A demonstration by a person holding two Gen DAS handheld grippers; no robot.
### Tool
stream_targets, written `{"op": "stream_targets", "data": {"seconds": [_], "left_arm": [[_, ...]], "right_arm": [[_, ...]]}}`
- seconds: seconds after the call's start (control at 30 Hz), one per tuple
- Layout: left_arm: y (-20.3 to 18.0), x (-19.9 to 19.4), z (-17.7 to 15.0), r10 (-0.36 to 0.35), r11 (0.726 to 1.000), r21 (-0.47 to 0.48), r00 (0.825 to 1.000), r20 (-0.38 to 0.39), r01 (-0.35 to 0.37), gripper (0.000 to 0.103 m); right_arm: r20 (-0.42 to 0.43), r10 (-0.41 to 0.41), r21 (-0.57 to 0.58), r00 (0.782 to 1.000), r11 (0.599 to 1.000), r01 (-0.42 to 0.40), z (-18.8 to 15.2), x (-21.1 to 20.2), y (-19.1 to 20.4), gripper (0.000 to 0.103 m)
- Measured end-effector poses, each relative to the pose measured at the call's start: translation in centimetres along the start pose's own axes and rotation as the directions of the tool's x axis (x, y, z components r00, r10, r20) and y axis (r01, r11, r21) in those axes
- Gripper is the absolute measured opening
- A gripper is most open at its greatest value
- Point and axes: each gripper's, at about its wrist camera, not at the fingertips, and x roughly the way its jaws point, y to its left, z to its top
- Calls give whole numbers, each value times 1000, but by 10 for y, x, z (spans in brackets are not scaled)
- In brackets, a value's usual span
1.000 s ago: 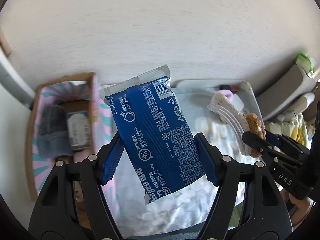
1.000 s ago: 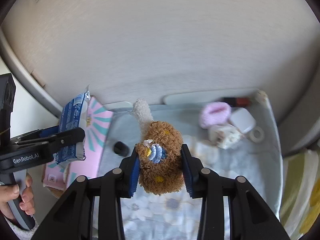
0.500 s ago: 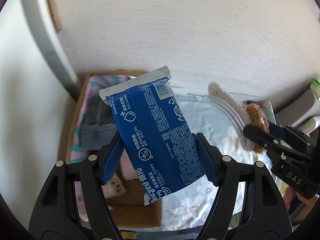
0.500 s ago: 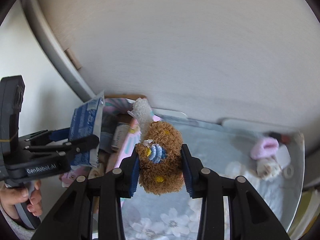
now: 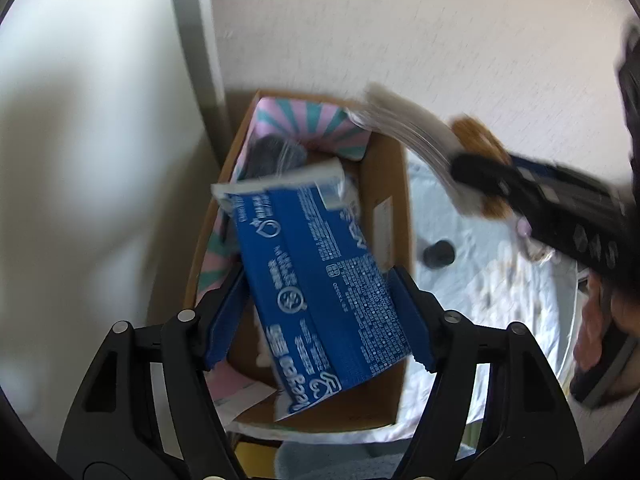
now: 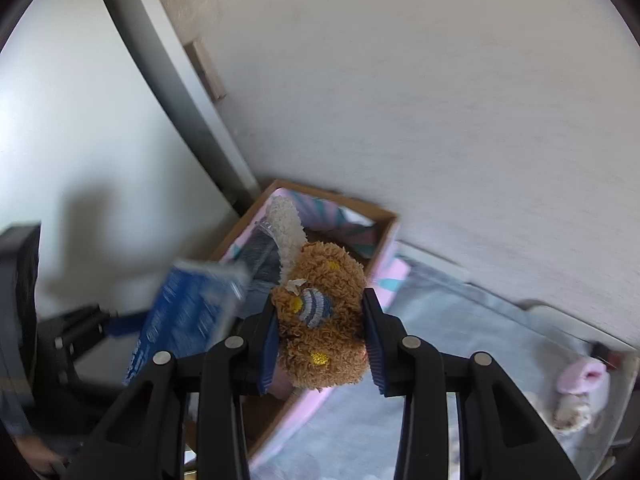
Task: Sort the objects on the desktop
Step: 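Open both grippers to drop the wipe pack and plush into the box, then move both grippers back toward the black cap and remaining items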
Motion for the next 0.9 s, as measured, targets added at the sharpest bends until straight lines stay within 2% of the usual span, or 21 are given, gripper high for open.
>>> {"op": "stream_targets", "data": {"seconds": [0.03, 0.1, 0.17, 0.27, 0.37, 0.43, 0.5, 0.57, 0.67, 0.9], "left_arm": [[3, 3, -4, 2, 1000, -2, 1000, -7, -2, 66], [9, 7, -9, 2, 1000, -9, 1000, -13, -2, 40], [17, 14, -15, -42, 999, -34, 999, -27, 41, 39], [26, 21, -24, -40, 997, -62, 998, -41, 37, 36], [28, 25, -28, -65, 994, -87, 997, -37, 62, 37], [28, 31, -25, -64, 994, -93, 997, -46, 60, 45], [28, 36, -25, -60, 994, -95, 996, -66, 53, 101], [26, 34, -28, -48, 996, -78, 998, -41, 45, 103], [21, 38, -26, -44, 997, -62, 998, -44, 41, 103], [1, 39, -21, -17, 1000, -15, 1000, -19, 17, 103]], "right_arm": [[-12, 11, -1, 1000, 1000, -11, 3, 7, 3, 35], [-35, 35, -1, 999, 999, -35, 8, 23, 10, 35], [-65, 43, -6, 997, 999, -43, 13, 41, 15, 35], [-103, 36, -24, 994, 999, -39, 16, 60, 23, 35], [-119, 36, -36, 992, 999, -41, 17, 68, 26, 41], [-151, 33, -35, 988, 999, -39, 18, 77, 28, 49], [-168, 30, -23, 985, 999, -34, 22, 82, 28, 70], [-160, 25, -3, 987, 1000, -26, 23, 81, 22, 77], [-127, 42, 18, 991, 999, -40, 22, 71, 17, 77], [-22, 16, -3, 1000, 1000, -17, 23, 31, 10, 77]]}}
